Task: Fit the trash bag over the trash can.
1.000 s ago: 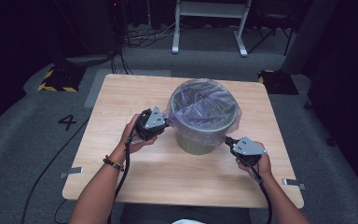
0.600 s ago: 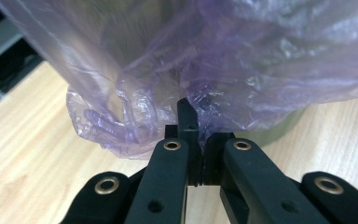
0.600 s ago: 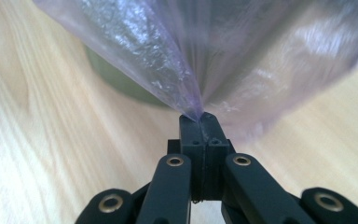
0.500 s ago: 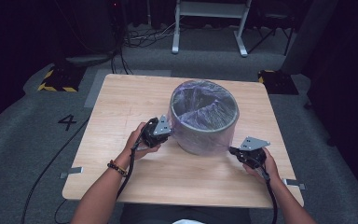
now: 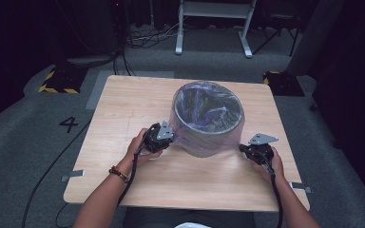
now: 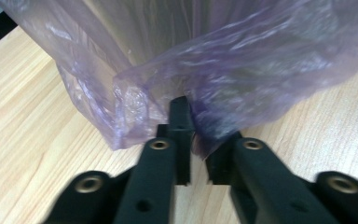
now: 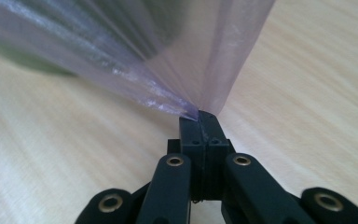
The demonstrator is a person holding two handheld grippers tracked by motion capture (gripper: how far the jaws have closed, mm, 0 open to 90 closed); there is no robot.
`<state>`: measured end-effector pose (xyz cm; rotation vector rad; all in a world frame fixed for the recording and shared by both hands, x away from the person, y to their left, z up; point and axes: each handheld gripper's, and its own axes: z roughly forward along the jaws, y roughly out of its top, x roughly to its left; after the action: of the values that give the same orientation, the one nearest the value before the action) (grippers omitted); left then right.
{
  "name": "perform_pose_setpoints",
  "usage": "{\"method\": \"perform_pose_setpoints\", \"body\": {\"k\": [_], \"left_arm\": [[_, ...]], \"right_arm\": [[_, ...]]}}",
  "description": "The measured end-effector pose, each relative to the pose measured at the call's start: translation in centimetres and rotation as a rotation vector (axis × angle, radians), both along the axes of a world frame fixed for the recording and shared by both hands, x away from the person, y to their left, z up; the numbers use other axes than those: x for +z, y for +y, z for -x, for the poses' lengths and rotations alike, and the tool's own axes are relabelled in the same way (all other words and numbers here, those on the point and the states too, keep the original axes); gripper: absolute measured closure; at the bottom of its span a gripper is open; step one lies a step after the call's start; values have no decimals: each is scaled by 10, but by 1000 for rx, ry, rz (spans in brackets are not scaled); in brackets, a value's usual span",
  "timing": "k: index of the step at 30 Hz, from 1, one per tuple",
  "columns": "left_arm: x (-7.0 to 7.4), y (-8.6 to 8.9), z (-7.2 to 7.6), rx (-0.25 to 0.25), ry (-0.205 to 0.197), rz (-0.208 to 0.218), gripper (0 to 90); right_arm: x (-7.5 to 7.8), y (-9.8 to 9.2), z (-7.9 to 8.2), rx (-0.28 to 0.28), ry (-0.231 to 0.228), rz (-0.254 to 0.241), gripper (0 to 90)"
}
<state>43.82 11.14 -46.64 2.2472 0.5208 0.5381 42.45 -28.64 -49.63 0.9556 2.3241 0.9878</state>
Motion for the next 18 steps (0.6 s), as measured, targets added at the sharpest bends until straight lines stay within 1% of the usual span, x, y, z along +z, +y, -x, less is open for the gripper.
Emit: {"method": "perform_pose_setpoints", "body": {"k": [1,2,3,4,5,6,7,8,9,10,11,12,13,14,15,16,17,18], "left_arm": [[0,0,0,0,0,0,750],[1,3,1,21,-1,12,662],[1,6,2,38,5,31,590],[1,8,3,54,19,42,481],[1,11,4,63,43,63,390],[1,14,5,59,53,81,358],[1,17,8,61,47,94,322],[1,20,10,58,54,108,239],[2,24,13,50,72,129,182],[2,24,13,50,72,129,157],[3,29,16,39,92,157,157],[3,33,20,34,95,174,155],[3,36,23,35,102,177,156],[3,38,27,41,103,175,156],[3,40,31,32,100,176,158],[3,43,35,7,100,182,165],[2,45,40,-2,95,185,154],[1,47,43,13,95,187,159]], "right_arm": [[0,0,0,0,0,0,900],[2,-4,-1,-12,-2,-37,900],[2,-5,-1,-15,-7,-38,900],[3,-5,-1,-22,-10,-42,864],[4,-7,0,-36,-14,-54,783],[4,-10,0,-35,-15,-74,688],[5,-13,1,-23,-7,-106,596],[7,-16,1,-26,1,-122,558],[8,-19,3,-30,4,-135,493],[8,-19,3,-30,4,-135,493],[10,-23,4,-23,8,-162,448],[15,-30,7,-27,6,-205,354],[17,-32,8,-20,3,-219,326],[21,-34,10,-10,-5,-237,302],[25,-35,12,-10,-15,-250,283],[29,-36,13,-11,-21,-264,265],[33,-37,15,2,-28,-284,247],[38,-38,16,17,-37,-306,245]]}}
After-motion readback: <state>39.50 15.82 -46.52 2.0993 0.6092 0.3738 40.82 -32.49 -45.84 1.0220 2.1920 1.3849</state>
